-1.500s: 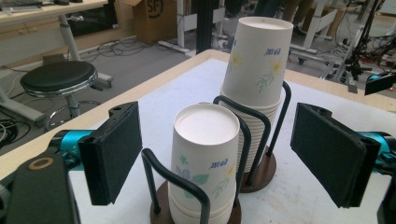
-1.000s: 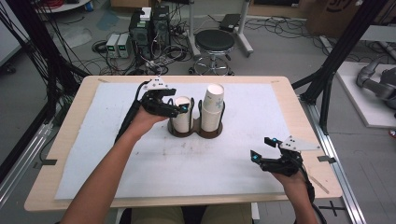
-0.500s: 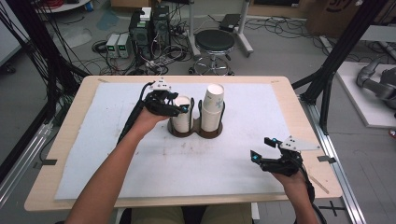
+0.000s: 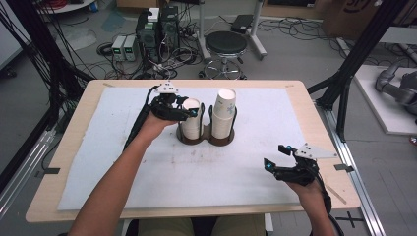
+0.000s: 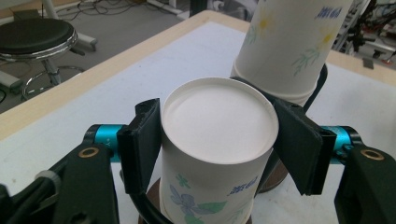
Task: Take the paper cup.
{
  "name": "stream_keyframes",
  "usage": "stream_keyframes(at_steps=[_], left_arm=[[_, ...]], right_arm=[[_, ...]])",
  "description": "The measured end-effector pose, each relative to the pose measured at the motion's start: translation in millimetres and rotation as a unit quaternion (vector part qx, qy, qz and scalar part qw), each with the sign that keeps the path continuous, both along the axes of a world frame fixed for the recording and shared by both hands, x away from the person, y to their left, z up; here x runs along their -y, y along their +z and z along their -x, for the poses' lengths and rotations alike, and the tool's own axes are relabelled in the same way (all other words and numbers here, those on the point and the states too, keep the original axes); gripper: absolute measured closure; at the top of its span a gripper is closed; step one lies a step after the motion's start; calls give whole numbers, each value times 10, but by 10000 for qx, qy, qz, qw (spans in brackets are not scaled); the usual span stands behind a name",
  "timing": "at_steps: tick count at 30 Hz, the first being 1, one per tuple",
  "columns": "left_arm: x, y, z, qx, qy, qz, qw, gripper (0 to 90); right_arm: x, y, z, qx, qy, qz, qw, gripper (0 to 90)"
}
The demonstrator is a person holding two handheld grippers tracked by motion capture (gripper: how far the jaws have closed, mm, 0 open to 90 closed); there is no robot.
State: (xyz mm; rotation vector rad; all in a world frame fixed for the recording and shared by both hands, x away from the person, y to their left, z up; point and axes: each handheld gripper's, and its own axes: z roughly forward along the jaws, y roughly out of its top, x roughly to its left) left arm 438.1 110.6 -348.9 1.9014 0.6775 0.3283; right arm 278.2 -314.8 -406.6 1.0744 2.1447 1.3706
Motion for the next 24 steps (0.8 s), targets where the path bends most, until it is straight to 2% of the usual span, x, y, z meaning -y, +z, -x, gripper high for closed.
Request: stream_keyframes(at_steps=[7,10,11,12,15,16,18,24], left_arm=[[-73,111,58,136,63,359,9992,362],[-120,174,89,209,101,564,9981,365],[-120,174,89,209,101,564,9981,366],[-148,226,114,263,116,677,9973,367],[-171,295,138,332,81,707,9969,369],[-190,372,168,363,74,755,9965,369],[-214,438,204,439,99,829,9955,370],[-344,552,369,519,66,1004,9936,371]], right_arm=[[-11,-1,-2,3,17,0,10000,199],[-12,-1,-3,13,28,22,10000,199],[-12,-1,-3,13,28,22,10000,199],[-13,0,-4,27,34,24,10000,199],[-23,3,1,-4,14,-2,10000,199],[-23,2,0,7,18,11,10000,199],[-26,4,0,19,19,3,10000,199],[-29,10,3,38,13,-39,10000,199]])
